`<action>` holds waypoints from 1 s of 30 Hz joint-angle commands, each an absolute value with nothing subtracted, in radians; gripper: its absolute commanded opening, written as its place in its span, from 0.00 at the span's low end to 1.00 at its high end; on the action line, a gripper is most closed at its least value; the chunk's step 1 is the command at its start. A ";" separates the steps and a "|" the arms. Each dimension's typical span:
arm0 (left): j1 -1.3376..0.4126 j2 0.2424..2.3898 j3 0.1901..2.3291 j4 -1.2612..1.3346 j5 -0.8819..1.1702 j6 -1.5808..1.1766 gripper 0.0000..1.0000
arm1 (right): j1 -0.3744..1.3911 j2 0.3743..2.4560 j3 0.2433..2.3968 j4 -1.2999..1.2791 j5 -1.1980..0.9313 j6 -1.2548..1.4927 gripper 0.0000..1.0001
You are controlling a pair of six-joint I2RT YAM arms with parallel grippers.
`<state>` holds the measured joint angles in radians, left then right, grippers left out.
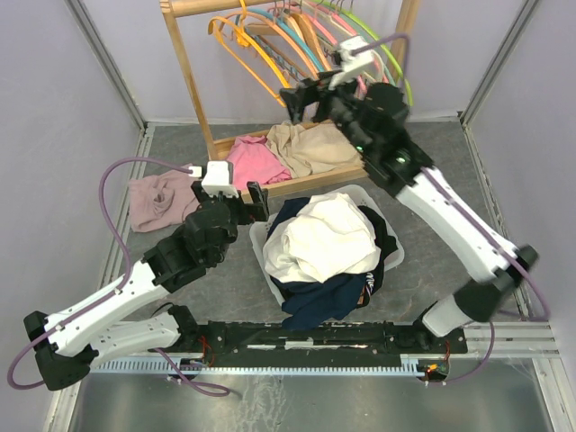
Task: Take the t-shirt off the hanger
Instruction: Place the hanger on the clothesline, then reset both arms
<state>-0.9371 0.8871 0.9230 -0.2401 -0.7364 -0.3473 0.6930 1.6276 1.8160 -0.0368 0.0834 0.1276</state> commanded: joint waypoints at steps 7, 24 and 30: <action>-0.929 0.856 0.940 -0.177 -0.757 -0.337 0.99 | 0.679 1.104 1.444 -0.028 0.506 -0.022 1.00; -0.930 0.824 0.927 -0.201 -0.761 -0.353 0.99 | 0.669 0.781 1.092 -0.046 0.988 -0.104 0.99; -0.929 0.810 0.920 -0.208 -0.768 -0.363 0.99 | 0.669 0.786 1.094 -0.053 0.966 -0.094 1.00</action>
<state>-0.9371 0.8318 0.9222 -0.2329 -0.7414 -0.3473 0.6712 0.7841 1.0649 -0.0685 0.9550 -0.0952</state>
